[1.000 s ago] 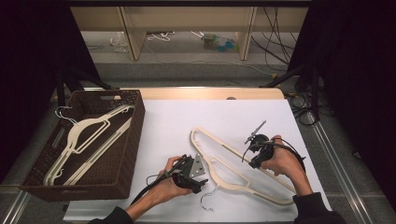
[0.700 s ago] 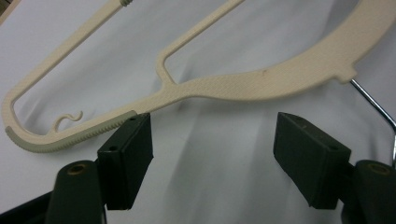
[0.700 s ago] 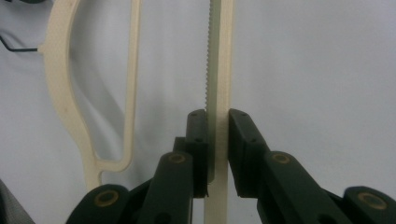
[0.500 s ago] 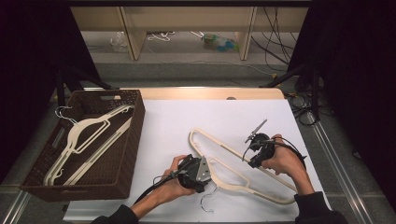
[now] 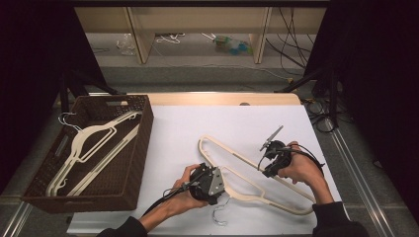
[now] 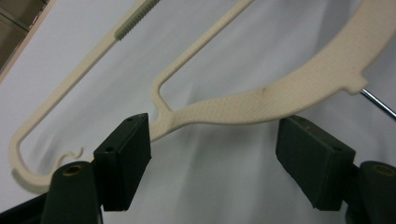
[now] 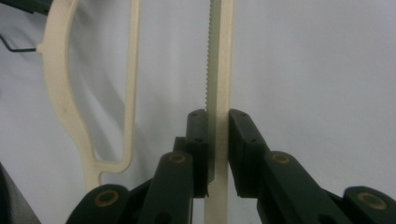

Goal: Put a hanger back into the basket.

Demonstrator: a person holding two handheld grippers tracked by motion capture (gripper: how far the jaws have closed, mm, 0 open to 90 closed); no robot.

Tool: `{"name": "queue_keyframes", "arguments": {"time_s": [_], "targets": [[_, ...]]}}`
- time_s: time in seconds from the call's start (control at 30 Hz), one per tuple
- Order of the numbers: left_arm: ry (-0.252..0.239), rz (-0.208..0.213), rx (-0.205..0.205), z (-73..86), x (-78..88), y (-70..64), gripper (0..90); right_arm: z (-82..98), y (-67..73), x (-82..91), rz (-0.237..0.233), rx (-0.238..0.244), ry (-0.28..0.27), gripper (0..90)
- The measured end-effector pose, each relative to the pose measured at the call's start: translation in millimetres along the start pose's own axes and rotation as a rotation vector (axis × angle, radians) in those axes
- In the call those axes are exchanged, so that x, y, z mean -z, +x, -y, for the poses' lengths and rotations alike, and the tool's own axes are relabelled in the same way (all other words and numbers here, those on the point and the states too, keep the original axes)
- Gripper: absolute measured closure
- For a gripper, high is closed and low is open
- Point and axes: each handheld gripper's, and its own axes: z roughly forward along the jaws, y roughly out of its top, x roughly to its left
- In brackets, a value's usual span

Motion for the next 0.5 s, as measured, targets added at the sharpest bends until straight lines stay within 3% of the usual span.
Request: {"name": "queue_keyframes", "arguments": {"time_s": [0.03,0.2,0.23,0.33,0.5], "targets": [[-0.006,-0.015,-0.015,-0.3,1.3,-1.3,26.6,0.0,-1.0,-1.0,-0.009,0.004,-0.001,79.2],[-0.02,0.005,-0.052,-1.0,3.4,-2.0,27.4,-0.1,-3.0,-3.7,-0.022,0.019,0.005,79.1],[-0.052,0.018,-0.082,-1.0,4.7,-3.0,29.2,0.2,-3.8,-4.0,-0.026,0.023,0.0,79.1],[-0.09,0.063,-0.122,-1.5,8.4,-3.6,36.0,0.7,-5.0,-4.6,-0.043,0.026,-0.008,79.1],[-0.114,0.103,-0.169,-1.4,13.2,-3.1,46.2,3.1,-7.4,-8.2,-0.073,0.026,-0.013,79.1]]}}
